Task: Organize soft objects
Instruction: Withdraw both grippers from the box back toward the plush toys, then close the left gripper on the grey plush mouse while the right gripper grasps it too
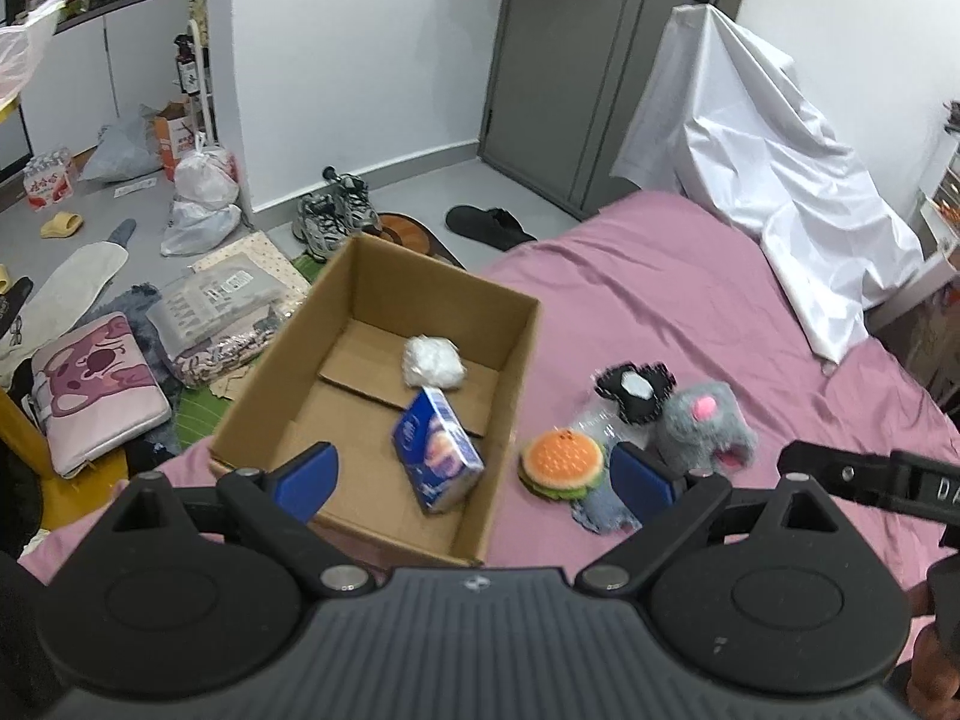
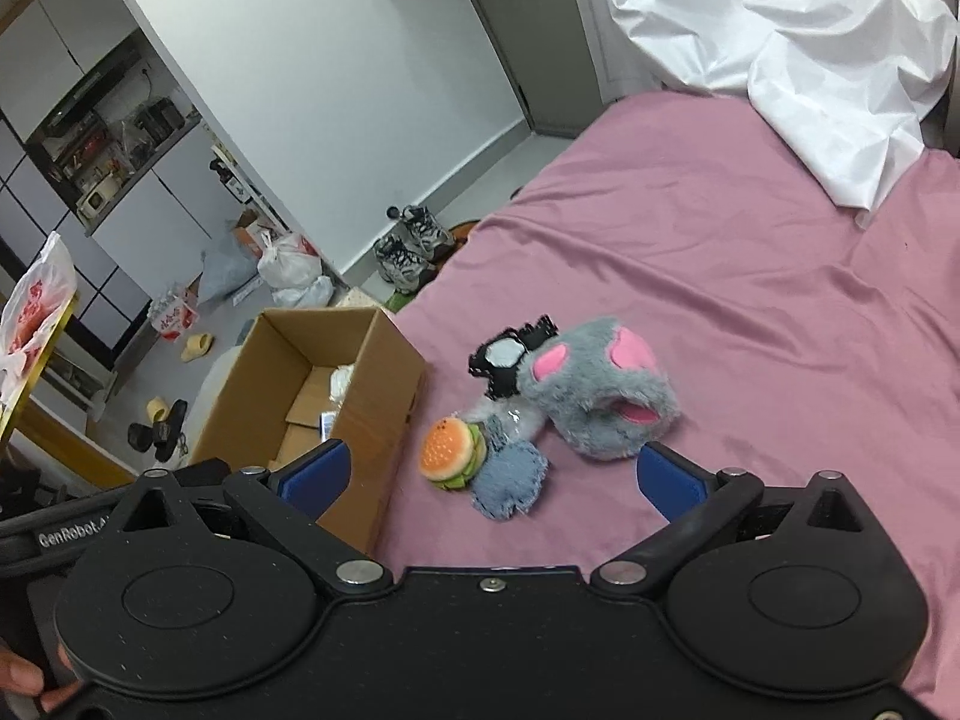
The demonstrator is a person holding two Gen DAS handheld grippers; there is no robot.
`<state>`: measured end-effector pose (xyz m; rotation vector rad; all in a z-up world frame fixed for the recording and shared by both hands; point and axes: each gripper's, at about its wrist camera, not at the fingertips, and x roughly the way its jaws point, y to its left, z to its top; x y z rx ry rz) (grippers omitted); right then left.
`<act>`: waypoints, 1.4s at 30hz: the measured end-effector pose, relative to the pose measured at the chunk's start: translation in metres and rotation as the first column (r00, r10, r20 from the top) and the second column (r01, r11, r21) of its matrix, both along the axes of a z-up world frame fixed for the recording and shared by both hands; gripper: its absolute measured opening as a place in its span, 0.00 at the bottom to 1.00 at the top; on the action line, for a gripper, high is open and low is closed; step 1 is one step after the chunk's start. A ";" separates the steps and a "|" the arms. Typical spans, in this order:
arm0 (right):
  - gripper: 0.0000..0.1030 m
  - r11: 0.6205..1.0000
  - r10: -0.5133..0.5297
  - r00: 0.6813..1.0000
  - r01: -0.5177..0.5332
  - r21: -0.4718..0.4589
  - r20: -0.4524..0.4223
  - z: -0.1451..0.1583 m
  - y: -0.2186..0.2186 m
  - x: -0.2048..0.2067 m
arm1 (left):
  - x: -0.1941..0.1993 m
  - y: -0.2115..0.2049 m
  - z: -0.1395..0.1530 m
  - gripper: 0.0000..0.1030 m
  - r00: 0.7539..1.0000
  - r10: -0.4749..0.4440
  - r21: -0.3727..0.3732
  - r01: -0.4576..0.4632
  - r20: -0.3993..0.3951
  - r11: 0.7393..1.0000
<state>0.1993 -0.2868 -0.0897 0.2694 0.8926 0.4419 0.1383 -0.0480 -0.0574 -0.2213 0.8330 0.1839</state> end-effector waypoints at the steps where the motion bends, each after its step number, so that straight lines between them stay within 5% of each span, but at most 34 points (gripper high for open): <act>1: 1.00 1.000 -0.003 1.000 0.003 -0.004 -0.004 0.000 -0.002 0.000 | 0.000 -0.004 -0.001 0.94 1.000 -0.001 0.002 0.001 -0.002 1.000; 8: 1.00 1.000 -0.018 0.999 0.018 -0.008 -0.034 -0.004 -0.016 0.010 | 0.001 -0.029 -0.008 0.94 0.999 -0.034 0.003 0.034 -0.009 0.999; 22: 0.99 0.965 -0.201 0.967 0.223 0.138 -0.155 -0.032 -0.062 0.027 | 0.038 -0.071 -0.024 0.93 0.994 -0.107 -0.013 0.107 0.007 0.994; 32: 0.87 0.945 -0.226 0.951 0.266 0.190 -0.211 -0.047 -0.070 0.038 | 0.060 -0.095 -0.048 0.90 0.987 -0.161 -0.043 0.161 0.013 0.986; 42: 0.80 0.925 -0.258 0.928 0.318 0.209 -0.268 -0.065 -0.079 0.048 | 0.096 -0.089 -0.057 0.58 0.994 -0.102 -0.113 0.105 0.030 0.988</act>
